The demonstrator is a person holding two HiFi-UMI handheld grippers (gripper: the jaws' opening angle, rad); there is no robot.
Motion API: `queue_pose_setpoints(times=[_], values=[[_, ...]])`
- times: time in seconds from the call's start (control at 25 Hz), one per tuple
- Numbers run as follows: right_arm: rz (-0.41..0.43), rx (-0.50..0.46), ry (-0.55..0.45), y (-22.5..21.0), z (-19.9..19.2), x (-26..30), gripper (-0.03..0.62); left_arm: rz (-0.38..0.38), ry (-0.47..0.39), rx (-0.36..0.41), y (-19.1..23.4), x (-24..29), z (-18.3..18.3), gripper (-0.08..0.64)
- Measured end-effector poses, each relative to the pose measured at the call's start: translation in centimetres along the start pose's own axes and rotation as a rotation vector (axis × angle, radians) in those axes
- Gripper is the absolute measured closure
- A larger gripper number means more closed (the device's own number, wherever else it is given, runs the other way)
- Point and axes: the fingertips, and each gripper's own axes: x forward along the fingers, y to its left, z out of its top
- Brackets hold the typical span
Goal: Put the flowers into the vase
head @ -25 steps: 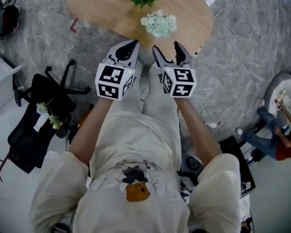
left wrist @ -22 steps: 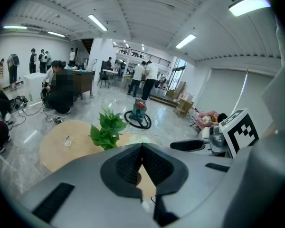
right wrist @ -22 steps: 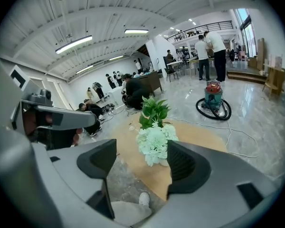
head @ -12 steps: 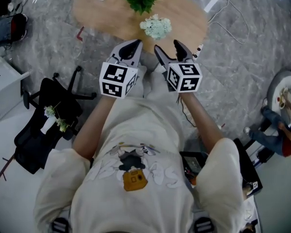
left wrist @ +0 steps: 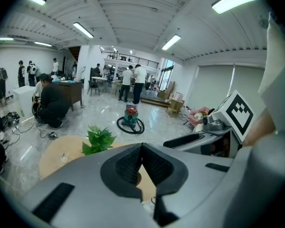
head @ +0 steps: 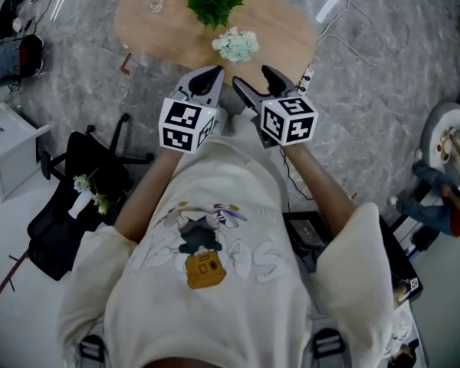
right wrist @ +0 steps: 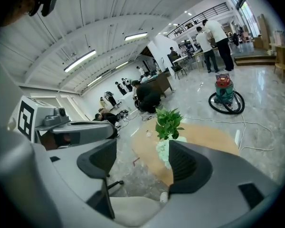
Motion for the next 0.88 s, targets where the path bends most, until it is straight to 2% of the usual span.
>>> queue_pose_setpoints(times=[0.24,0.4,0.48,0.88], values=[[0.039,0.042,-0.031,0.9,1.9,-1.8,0.259,-0.014,-0.025,0.044,-1.0,-0.8,1.7,0.557],[0.103,0.071,-0.024,2.5,2.0,-1.7,0.259,-0.005,-0.007,0.037,-1.1,-1.8,1.2,0.557],[0.119,0.055,-0.012,3.4,1.9,-1.7,0.259,-0.006,-0.016,0.038,-1.3,-2.4,1.3,0.557],[0.118,0.029,-0.060,4.9,2.5,-3.1,0.259,-0.034,-0.067,0.072,-2.4,-3.4,2.8,0.557]])
